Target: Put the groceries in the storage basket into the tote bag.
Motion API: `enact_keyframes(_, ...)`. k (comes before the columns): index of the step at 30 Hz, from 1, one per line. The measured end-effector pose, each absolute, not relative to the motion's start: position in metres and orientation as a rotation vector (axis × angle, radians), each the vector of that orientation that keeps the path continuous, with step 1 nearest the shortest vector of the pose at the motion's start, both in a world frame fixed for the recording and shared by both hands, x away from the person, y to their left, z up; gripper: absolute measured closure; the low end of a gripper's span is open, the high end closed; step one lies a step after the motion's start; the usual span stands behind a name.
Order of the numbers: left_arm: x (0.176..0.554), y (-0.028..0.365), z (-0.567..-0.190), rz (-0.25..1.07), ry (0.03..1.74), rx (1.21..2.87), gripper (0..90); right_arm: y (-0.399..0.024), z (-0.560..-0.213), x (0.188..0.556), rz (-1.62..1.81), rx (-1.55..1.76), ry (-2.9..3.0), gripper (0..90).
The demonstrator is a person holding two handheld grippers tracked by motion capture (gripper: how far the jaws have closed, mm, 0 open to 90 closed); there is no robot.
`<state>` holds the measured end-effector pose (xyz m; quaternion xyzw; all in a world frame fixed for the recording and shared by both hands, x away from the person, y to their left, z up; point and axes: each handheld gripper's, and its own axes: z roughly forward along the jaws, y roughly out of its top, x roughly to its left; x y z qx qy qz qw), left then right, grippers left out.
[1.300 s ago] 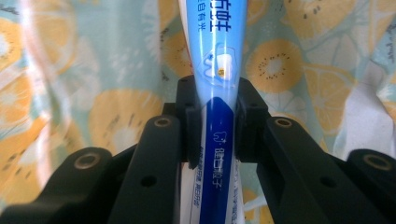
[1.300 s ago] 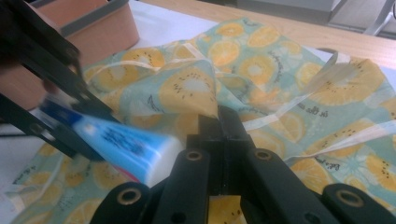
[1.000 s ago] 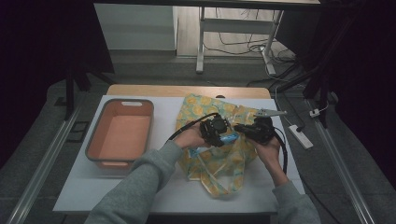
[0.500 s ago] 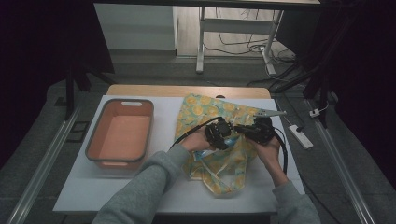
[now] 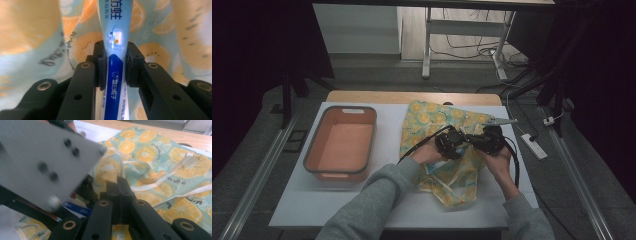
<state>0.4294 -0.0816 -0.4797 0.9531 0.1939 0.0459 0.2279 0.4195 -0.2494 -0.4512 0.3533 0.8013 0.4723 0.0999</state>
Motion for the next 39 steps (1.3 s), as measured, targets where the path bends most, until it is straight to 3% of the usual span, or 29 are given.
enact_keyframes(4,0.424,-0.071,-0.467,0.135,0.534,2.535,52.1,-0.250,-0.452,0.420,1.391,1.047,2.371,89.1)
enact_keyframes(10,0.405,-0.033,-0.444,0.221,0.538,2.494,40.9,-0.250,-0.452,0.420,1.389,1.048,2.367,89.0)
enact_keyframes(22,0.381,0.053,-0.430,0.259,0.707,2.349,38.9,-0.250,-0.455,0.420,1.369,1.053,2.386,89.0)
enact_keyframes(39,0.369,0.106,-0.438,0.246,0.832,2.290,36.5,-0.253,-0.459,0.416,1.321,1.028,2.421,88.6)
